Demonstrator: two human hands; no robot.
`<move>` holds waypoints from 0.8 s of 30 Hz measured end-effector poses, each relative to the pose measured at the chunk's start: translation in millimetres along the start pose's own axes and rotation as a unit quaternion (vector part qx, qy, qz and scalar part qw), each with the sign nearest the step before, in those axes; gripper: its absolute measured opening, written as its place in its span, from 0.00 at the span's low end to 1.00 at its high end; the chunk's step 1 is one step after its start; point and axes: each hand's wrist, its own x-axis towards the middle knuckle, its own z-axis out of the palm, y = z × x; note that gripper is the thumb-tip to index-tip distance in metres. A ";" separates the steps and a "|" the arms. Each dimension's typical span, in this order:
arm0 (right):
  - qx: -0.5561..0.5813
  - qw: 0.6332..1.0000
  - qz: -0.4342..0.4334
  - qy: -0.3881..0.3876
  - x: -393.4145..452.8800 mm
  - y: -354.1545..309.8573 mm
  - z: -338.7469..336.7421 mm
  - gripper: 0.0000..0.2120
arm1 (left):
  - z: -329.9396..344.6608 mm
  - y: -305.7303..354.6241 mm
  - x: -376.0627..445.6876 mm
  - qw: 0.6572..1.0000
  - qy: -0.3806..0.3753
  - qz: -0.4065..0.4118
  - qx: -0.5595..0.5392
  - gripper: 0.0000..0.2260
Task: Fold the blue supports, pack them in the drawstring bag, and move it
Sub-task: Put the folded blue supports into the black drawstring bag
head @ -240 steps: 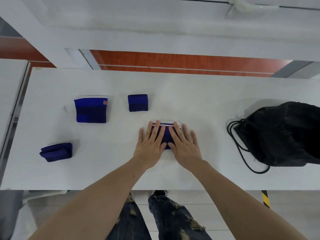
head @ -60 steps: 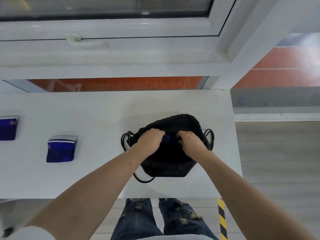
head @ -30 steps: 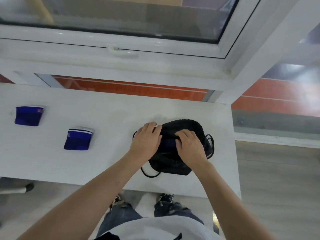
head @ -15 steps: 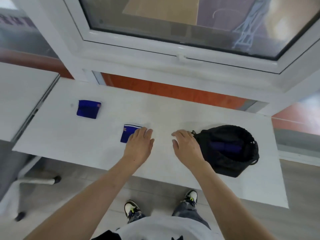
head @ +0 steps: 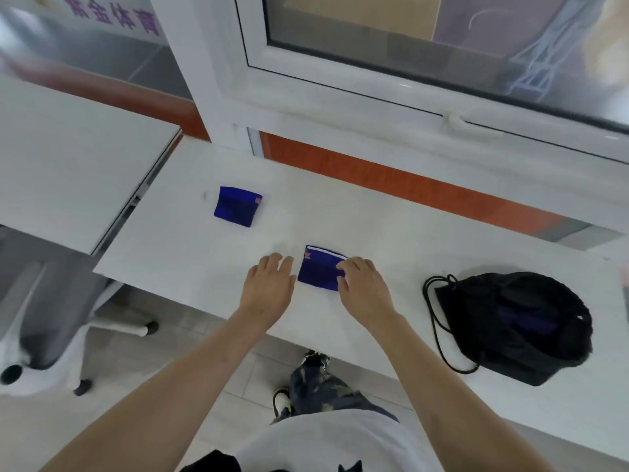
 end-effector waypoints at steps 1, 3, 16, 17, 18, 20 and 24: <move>-0.002 1.000 0.006 -0.014 8.9 0.0 5.9 0.14 | 0.9 -6.3 5.1 1.000 -0.008 -0.003 0.005 0.19; -0.007 0.999 0.014 -0.044 26.5 2.2 16.9 0.14 | 2.8 -17.6 15.5 1.000 -0.021 -0.012 0.008 0.19; -0.055 0.980 0.071 -0.179 99.6 21.1 67.9 0.31 | 24.9 -56.6 72.2 0.995 -0.098 -0.030 0.015 0.21; -0.053 0.978 0.078 -0.185 101.4 21.0 72.7 0.32 | 26.1 -61.5 74.5 0.994 -0.101 -0.029 0.017 0.21; -0.051 0.978 0.085 -0.184 103.2 20.1 77.3 0.32 | 26.7 -67.2 77.6 0.994 -0.104 -0.028 0.015 0.21; -0.049 0.979 0.096 -0.172 108.1 14.7 85.3 0.32 | 27.4 -80.8 84.7 0.994 -0.108 -0.026 0.012 0.20; -0.041 0.981 0.111 -0.155 123.4 -8.1 96.5 0.31 | 26.1 -115.1 103.1 0.993 -0.116 -0.008 0.026 0.20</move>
